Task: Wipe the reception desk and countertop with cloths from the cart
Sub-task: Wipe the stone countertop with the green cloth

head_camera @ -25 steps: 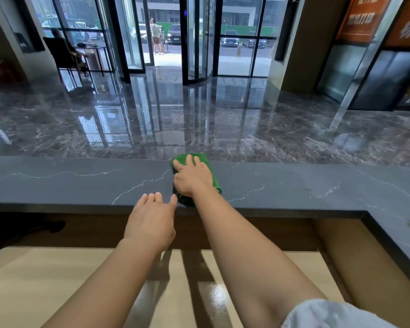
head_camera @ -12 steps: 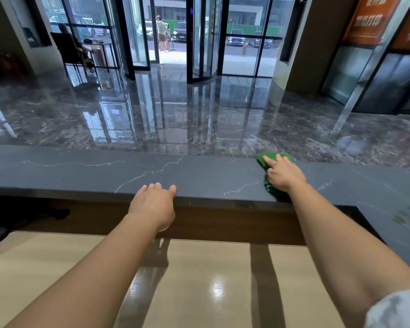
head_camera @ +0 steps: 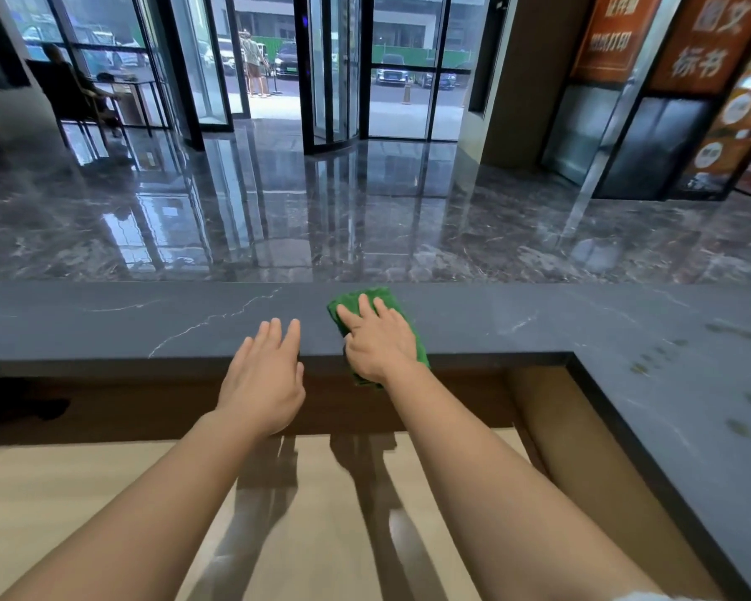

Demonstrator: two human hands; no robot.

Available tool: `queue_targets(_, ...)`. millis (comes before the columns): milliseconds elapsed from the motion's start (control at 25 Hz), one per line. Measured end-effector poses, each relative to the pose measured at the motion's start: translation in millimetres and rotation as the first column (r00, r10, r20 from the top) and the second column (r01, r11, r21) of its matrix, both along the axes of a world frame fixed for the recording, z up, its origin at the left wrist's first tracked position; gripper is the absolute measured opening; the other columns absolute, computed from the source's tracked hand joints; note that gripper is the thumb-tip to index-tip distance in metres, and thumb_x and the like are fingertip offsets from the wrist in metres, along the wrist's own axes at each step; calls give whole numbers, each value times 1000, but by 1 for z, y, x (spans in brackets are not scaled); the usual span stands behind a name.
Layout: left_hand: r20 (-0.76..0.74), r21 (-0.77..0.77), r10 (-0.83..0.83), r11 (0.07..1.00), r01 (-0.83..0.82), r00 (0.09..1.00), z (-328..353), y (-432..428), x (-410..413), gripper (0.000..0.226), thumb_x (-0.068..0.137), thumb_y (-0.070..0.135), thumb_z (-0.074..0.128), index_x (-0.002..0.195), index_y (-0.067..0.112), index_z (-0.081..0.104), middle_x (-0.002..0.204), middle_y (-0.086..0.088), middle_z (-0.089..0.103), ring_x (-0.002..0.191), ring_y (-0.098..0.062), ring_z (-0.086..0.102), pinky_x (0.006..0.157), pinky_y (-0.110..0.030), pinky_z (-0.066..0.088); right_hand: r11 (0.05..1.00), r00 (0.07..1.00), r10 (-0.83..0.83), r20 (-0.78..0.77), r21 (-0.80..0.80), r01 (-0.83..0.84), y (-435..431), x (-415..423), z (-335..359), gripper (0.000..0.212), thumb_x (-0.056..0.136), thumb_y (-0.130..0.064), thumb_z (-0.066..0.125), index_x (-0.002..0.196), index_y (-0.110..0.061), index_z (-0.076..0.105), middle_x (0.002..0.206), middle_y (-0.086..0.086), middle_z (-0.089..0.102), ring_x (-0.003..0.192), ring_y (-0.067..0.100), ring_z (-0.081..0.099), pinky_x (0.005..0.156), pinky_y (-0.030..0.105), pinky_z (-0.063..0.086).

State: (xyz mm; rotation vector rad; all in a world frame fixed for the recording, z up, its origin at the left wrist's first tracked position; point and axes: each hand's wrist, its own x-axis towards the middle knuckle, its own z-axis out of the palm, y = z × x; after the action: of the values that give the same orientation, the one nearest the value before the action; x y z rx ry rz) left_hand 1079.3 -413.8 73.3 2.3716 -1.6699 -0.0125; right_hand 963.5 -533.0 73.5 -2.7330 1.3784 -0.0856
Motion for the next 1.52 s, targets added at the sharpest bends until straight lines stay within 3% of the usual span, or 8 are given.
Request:
queue_targets(200,33,22,-102,995,101,994,4,-31,-50,58,103,31,28,154,21,4,162,-1,6,149,-17,2,120,-38,4,997,997,77,-8,7,-77,-29,-57,4,52,104,-29,28,154,-34,15,164,1,5,151,19,5,121,37,7)
queue_targets(360,77,41,-187,982,184,979,4,-51,-90,53,103,31,27,153,25,12,161,3,12,149,-14,5,120,-41,1,996,997,-80,-19,23,81,-66,-131,5,53,103,-26,25,155,-34,14,164,1,4,151,19,5,121,37,8)
queue_targets(520,117,45,-244,970,241,963,6,-59,-111,41,100,21,33,141,23,37,150,4,37,142,-11,26,118,-39,5,967,969,-244,-47,70,247,-101,-184,8,54,103,-22,23,155,-30,13,164,6,3,151,23,5,122,39,10)
queue_targets(720,98,90,-226,972,218,969,6,-62,-114,47,101,18,33,148,24,29,158,3,25,146,-11,16,119,-40,-1,918,920,-392,-12,50,393,-103,-154,7,56,99,-17,31,153,-22,21,162,12,7,149,30,9,120,43,13)
queue_targets(960,120,133,-192,975,176,974,7,-66,-118,57,97,13,37,152,24,22,159,2,20,147,-11,13,120,-40,-4,997,999,-42,1,64,42,-83,-76,6,54,101,-21,30,154,-25,19,163,10,4,150,29,5,121,43,10)
queue_targets(1160,140,171,-165,975,141,976,9,-68,-121,62,96,10,39,152,24,18,160,2,17,147,-12,12,121,-41,-3,991,989,117,-90,69,-111,-101,-90,6,57,102,-20,28,155,-29,11,163,8,2,150,26,2,122,41,9)
queue_targets(1320,126,183,-148,975,124,981,8,-67,-126,64,96,8,40,153,22,15,161,0,14,148,-14,10,120,-39,-4,997,996,-69,-49,40,71,-138,-149,7,59,99,-16,31,155,-29,15,163,8,9,149,27,9,121,42,14)
queue_targets(1520,94,153,-171,976,155,981,7,-65,-125,63,97,8,40,153,21,14,160,-2,14,148,-16,8,119,-36,-1,954,960,-280,-25,102,281,-150,-187,9,60,99,-11,30,155,-28,17,164,7,3,150,26,5,122,39,10)
